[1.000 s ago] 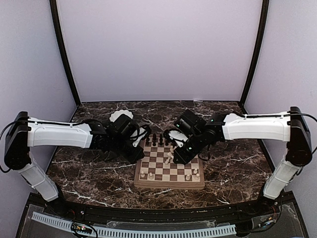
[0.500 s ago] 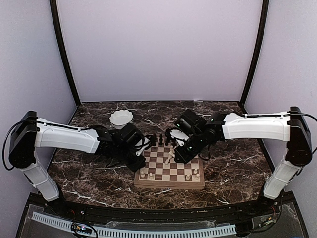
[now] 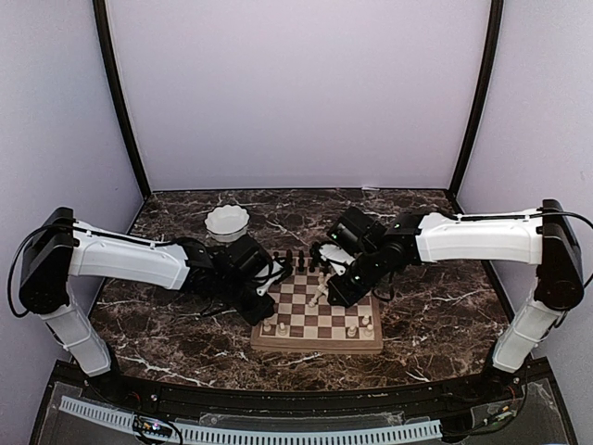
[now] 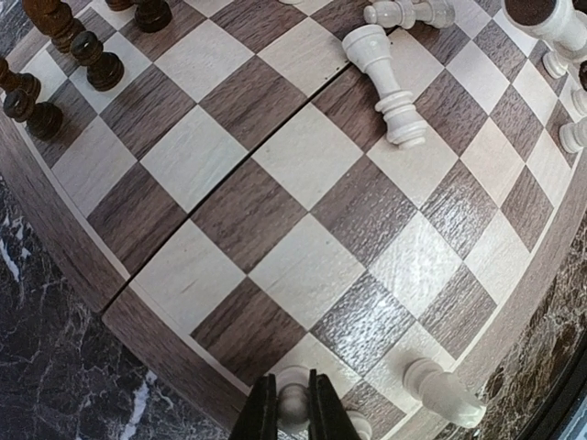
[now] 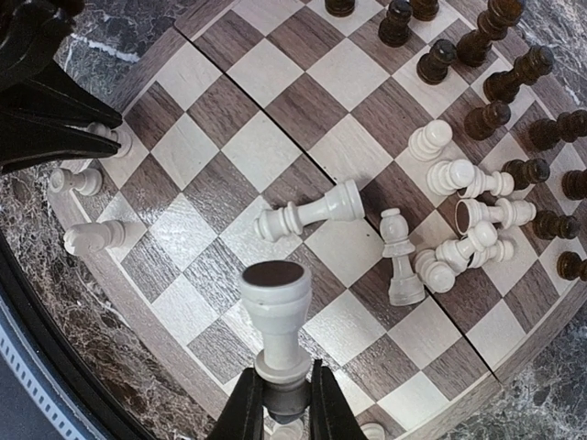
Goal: Set up the chess pieces on the board
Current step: Place the pawn on a2.
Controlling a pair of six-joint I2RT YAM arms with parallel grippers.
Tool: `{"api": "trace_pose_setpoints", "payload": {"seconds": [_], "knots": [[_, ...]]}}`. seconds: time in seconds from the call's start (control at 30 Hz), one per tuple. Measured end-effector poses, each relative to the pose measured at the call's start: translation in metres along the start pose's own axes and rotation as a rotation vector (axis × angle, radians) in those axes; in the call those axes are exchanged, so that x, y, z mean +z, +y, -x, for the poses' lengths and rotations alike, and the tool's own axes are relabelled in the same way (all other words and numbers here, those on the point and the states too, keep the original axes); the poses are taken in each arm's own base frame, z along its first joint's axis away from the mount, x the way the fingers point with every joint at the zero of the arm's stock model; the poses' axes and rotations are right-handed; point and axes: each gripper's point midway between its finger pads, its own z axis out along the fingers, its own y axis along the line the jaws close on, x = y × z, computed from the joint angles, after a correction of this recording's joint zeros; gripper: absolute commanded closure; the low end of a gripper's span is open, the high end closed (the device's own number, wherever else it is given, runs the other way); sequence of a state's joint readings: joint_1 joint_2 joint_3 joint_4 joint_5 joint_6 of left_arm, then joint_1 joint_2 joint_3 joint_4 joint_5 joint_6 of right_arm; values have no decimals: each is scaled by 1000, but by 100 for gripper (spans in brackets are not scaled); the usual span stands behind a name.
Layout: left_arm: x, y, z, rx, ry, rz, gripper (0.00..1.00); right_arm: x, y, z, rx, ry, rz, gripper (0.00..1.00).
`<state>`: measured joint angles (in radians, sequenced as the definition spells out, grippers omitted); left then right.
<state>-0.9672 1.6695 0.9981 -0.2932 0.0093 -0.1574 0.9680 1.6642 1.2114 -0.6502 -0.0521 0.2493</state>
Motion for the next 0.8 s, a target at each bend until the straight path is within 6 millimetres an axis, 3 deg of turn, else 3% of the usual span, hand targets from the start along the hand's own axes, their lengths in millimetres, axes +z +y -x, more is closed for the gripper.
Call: {"api": "trace_pose_setpoints", "payload": {"seconds": [0.23,0.5,0.8], "knots": [[1,-7,0,7,-1,-24,90,0,0,0,0,0,0,89],[3,-7,-3,9,11,-17,75,0,0,0,4,0,0,89],[6,1,-8,8,31,24,73,0,0,0,13,1,1,89]]}}
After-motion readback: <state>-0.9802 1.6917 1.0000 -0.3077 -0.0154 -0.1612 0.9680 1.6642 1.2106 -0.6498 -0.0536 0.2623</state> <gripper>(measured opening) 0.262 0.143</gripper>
